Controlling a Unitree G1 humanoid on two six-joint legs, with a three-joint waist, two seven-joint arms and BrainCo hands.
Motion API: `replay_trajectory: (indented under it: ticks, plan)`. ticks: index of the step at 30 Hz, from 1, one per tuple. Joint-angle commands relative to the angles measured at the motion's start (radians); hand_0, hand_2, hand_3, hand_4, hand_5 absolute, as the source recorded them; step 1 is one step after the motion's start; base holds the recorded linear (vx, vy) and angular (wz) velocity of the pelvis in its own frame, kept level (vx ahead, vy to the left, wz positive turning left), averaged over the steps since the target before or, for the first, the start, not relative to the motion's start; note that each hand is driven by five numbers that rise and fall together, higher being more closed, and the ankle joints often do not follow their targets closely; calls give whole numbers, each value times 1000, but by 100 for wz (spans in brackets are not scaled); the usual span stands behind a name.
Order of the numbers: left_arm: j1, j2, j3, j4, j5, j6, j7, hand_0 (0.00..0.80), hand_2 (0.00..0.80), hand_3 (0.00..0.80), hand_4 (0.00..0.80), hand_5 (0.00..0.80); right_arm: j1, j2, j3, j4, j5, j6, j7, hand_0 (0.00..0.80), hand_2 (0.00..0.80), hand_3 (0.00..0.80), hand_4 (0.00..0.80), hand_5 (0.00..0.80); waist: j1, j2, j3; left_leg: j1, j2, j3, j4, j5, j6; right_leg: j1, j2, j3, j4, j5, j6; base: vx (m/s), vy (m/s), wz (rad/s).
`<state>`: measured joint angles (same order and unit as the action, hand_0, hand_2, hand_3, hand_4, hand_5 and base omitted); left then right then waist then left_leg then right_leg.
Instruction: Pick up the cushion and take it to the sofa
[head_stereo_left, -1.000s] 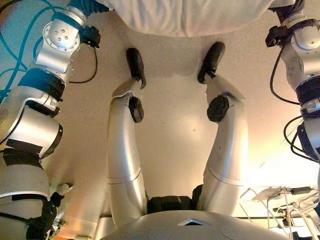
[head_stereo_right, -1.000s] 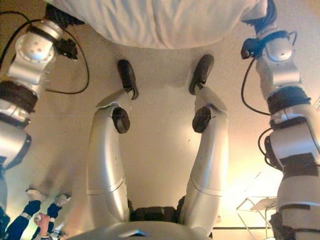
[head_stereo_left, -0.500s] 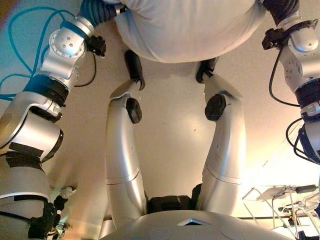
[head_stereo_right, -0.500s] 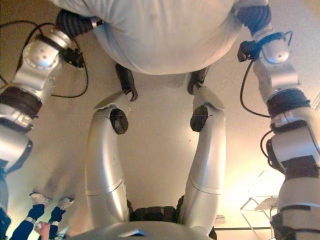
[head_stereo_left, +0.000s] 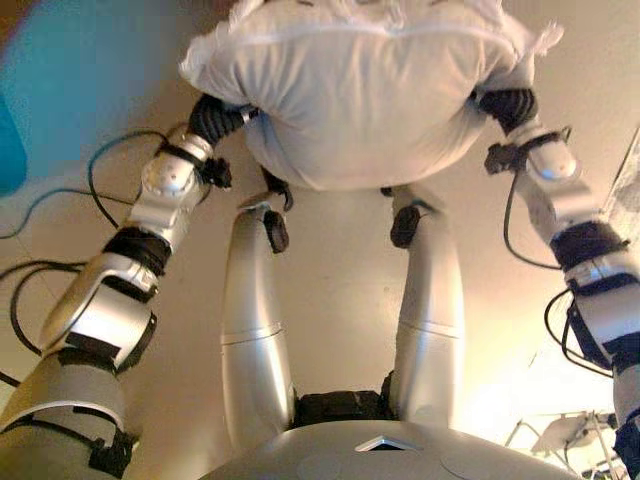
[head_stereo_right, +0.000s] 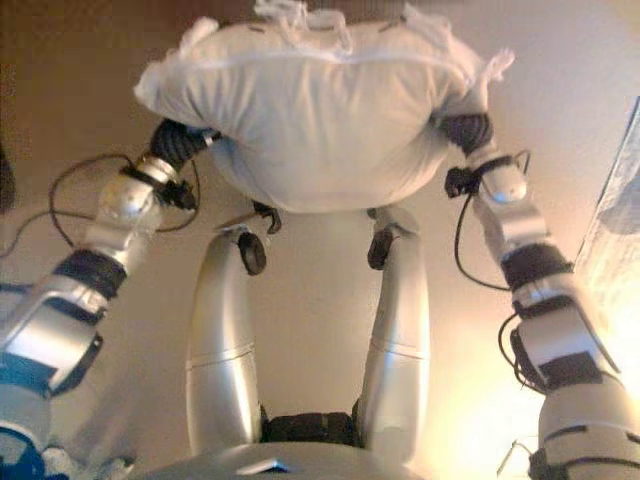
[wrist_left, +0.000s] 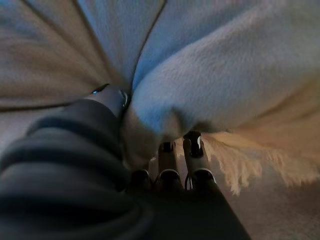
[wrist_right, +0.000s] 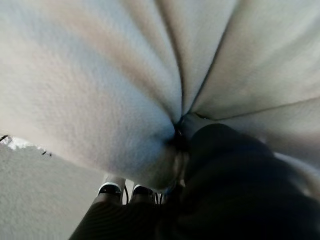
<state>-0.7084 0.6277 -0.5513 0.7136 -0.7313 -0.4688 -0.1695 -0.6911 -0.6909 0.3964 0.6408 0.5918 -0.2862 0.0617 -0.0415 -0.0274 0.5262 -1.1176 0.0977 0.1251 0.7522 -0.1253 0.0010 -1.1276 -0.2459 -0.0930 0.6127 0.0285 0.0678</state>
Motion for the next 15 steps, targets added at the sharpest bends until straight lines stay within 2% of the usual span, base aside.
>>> replay_trajectory:
  ticks: [1,3,6,8,9,15]
  plan:
    - [22,-83,59,-157,23,-115,-60,800,800,800,800,800,25,29,-42,-157,-61,-95,18,800,800,800,800,800,6,27,-6,164,40,-39,-187,95,-119,203,-21,-7,-124,14,92,87,-55,2]
    - [106,-96,87,-196,19,-121,-72,800,800,800,800,800,135,57,-88,-208,-84,-112,13,800,800,800,800,800,12,15,-7,296,24,-27,-238,84,-109,330,-29,-38,-185,12,98,113,-55,4]
    - [237,-116,129,-263,37,-112,-81,800,800,800,800,800,290,116,-138,-291,-145,-111,11,800,800,800,800,800,19,-3,-57,454,0,-6,-316,66,-95,497,-28,-84,-272,4,100,175,-47,7]
    - [267,-126,139,-283,41,-111,-73,800,800,800,800,800,325,125,-153,-315,-152,-110,22,800,800,800,800,800,20,-6,-70,496,-4,-1,-338,61,-92,540,-28,-94,-293,-1,99,57,-17,7]
    - [294,-138,154,-301,48,-108,-74,800,800,800,800,800,353,134,-164,-337,-176,-112,28,800,800,800,800,800,20,-10,-88,524,-16,7,-368,84,-81,567,-30,-106,-317,16,89,22,-3,7]
    - [400,-166,229,-414,30,-93,-80,800,800,800,800,800,420,149,-215,-477,-209,-96,49,800,800,800,800,800,33,9,-172,717,-24,23,-501,91,-70,746,-16,-141,-391,-6,86,52,3,2]
